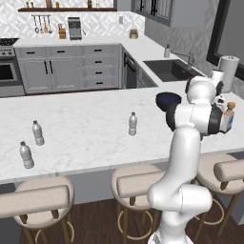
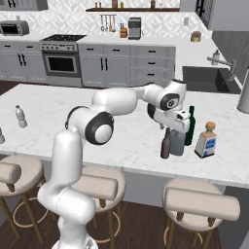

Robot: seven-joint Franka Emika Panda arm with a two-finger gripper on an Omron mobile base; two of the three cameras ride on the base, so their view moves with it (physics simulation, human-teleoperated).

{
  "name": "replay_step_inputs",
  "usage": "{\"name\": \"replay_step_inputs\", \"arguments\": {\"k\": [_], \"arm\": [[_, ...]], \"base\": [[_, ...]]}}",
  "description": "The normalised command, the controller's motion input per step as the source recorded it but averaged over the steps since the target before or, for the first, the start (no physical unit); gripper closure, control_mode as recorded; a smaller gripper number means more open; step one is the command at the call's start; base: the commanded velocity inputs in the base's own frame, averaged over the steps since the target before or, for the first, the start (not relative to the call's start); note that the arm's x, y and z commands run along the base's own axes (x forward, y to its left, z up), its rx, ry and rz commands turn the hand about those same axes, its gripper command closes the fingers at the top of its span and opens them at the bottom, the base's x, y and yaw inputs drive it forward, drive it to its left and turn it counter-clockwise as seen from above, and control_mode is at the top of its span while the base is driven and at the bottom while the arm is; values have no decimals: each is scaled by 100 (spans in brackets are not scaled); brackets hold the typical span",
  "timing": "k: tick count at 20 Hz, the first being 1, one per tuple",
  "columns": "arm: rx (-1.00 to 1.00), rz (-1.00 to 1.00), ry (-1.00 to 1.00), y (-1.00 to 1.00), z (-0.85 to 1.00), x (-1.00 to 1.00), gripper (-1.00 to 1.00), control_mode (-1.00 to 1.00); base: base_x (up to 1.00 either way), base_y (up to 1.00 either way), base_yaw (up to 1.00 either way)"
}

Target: Move the plastic bottles in the middle to the plastics group, and the glass bottles in the middle to the glass group.

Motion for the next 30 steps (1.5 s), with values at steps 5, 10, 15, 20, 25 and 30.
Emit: {"name": "replay_step_inputs", "arguments": {"k": [5,10,15,20,25,30], "arm": [[0,0,-9,17,41,-1,-100,-100],[-19,0,-21,48,42,-9,-100,-100],[-25,4,-23,65,14,-26,-100,-100],[-25,19,-12,93,-3,-34,-100,-100],[-8,23,-4,90,-5,-16,-100,-100],[6,22,0,58,21,0,-100,-100]], "base": [[0,0,0],[0,0,0],[0,0,0],[0,0,0],[0,0,0],[0,0,0]]}}
